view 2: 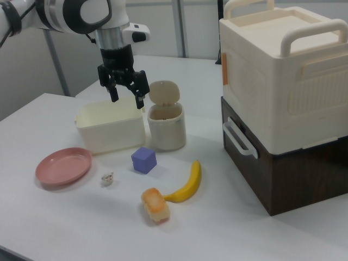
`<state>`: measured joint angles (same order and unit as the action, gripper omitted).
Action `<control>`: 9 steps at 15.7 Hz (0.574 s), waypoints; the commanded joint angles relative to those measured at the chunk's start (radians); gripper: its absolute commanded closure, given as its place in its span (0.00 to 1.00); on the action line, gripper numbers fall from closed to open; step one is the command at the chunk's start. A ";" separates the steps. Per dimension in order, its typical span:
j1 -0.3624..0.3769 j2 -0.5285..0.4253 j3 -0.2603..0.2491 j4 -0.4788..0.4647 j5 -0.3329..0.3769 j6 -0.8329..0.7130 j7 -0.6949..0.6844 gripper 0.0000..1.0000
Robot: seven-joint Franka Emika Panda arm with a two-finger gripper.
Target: Grab it up and put it in the trash
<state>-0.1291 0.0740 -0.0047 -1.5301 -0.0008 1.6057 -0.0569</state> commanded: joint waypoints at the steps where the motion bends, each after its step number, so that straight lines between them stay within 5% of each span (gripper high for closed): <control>1: 0.019 -0.020 -0.015 -0.036 -0.007 0.025 -0.018 0.00; 9: 0.212 0.196 0.003 -0.007 -0.255 0.034 0.113 0.00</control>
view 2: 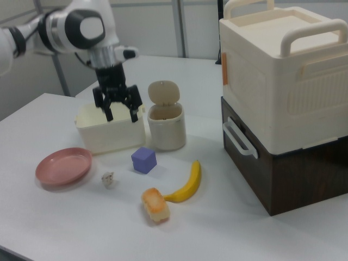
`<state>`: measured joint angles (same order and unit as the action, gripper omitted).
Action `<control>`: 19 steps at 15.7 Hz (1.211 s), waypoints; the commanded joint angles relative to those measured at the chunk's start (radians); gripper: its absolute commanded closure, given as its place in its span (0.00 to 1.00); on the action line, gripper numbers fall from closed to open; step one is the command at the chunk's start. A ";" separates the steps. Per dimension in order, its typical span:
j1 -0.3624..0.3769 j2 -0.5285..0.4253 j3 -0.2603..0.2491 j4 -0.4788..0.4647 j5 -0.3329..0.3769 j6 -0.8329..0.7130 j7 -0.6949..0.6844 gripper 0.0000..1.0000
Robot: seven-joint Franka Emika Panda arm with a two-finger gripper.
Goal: Grab it up and put it in the trash
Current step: 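Move the open gripper over the small white crumpled paper ball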
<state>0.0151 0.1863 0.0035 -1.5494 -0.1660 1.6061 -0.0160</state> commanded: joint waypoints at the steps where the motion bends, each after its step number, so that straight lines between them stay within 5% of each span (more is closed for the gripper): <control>1: 0.086 0.116 -0.005 0.018 -0.118 0.043 0.112 0.00; 4: 0.114 0.142 0.004 -0.012 -0.194 0.112 0.203 0.00; 9: 0.105 0.016 0.061 -0.274 -0.303 0.227 0.218 0.00; 14: 0.105 -0.073 0.069 -0.440 -0.306 0.320 0.218 0.00; 19: 0.112 -0.070 0.081 -0.503 -0.306 0.365 0.202 0.00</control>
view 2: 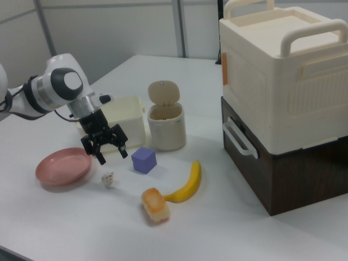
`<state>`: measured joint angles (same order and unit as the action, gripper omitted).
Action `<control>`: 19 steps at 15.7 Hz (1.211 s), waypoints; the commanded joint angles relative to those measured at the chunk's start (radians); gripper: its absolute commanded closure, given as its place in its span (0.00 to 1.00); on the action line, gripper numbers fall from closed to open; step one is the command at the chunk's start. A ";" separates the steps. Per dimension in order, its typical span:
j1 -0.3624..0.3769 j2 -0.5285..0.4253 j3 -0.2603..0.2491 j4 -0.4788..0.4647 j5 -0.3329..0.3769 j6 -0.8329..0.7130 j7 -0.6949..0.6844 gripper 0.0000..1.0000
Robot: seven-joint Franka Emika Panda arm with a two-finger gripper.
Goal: Grab it up and put it in the trash
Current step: 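Move the open gripper over the small white crumpled paper ball, then lower the gripper, close it on the paper ball and lift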
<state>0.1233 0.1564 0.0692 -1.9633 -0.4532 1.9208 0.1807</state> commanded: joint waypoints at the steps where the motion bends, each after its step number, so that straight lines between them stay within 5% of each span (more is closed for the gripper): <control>1: 0.006 -0.038 0.018 -0.094 -0.019 0.052 0.005 0.00; 19: 0.018 0.101 0.069 -0.043 -0.056 0.073 -0.043 0.03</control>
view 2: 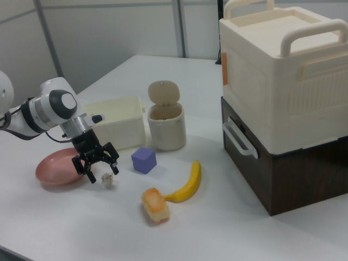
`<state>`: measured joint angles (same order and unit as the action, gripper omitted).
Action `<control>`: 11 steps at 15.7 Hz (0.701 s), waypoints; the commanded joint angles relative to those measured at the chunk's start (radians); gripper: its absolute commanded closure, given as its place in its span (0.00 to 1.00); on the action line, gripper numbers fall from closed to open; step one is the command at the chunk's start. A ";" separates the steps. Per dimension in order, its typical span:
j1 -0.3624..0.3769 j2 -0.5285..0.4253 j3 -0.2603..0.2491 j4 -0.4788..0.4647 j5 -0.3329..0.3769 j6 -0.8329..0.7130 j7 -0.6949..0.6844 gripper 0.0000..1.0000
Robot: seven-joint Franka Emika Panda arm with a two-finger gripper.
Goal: Grab it up and put it in the trash
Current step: 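Lower the gripper, close it on the paper ball and lift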
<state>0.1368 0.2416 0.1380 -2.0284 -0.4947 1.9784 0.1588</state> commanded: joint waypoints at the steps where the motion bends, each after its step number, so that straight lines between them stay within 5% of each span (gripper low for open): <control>1: 0.003 0.025 0.000 0.031 -0.015 0.016 -0.021 0.03; 11: -0.003 0.062 0.005 0.085 -0.008 0.017 -0.016 0.06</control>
<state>0.1341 0.2977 0.1384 -1.9483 -0.4947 1.9789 0.1582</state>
